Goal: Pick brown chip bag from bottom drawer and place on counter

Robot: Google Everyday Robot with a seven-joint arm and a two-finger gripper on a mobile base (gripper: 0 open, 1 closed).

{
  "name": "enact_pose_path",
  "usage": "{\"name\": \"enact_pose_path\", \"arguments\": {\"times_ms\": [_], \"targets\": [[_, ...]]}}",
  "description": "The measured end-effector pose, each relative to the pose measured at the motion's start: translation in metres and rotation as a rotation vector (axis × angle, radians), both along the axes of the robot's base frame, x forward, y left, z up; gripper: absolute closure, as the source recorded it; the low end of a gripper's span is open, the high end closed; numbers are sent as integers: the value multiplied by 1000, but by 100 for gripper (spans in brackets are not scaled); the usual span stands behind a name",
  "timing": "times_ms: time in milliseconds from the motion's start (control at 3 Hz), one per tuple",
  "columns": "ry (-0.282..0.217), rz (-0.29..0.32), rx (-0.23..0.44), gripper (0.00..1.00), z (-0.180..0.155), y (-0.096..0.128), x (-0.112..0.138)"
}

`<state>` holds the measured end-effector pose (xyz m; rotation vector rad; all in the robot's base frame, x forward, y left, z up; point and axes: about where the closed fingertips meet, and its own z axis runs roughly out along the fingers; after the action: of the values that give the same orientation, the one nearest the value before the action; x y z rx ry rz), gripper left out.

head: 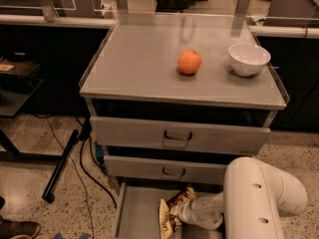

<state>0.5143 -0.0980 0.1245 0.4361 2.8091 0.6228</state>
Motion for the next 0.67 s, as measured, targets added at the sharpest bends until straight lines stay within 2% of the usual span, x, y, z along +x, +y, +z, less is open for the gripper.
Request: {"name": "enact_pose_path", "arguments": {"times_ms": [333,667], "targets": [[-12,16,23,100,12,-4,-5],[-33,-9,42,100,45,-23,-16]]}}
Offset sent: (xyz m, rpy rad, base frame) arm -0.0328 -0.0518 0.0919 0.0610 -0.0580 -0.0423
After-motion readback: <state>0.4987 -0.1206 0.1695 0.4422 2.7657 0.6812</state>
